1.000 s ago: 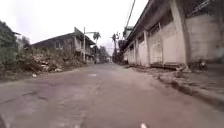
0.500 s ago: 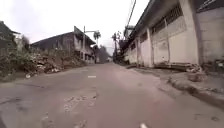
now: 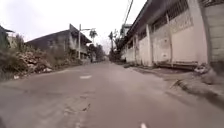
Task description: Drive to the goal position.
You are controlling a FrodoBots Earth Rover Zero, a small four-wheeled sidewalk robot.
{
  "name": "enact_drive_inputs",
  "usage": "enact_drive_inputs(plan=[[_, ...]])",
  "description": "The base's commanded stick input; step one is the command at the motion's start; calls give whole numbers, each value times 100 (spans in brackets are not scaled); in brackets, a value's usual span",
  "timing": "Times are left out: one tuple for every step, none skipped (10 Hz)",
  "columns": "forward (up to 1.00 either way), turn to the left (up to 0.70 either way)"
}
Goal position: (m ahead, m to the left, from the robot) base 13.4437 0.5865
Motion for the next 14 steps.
enact_drive_inputs(plan=[[100,-27],[100,-27],[100,-4],[100,0],[100,0],[100,0],[100,0],[100,0],[100,0],[100,0],[100,0],[100,0],[100,0],[100,0]])
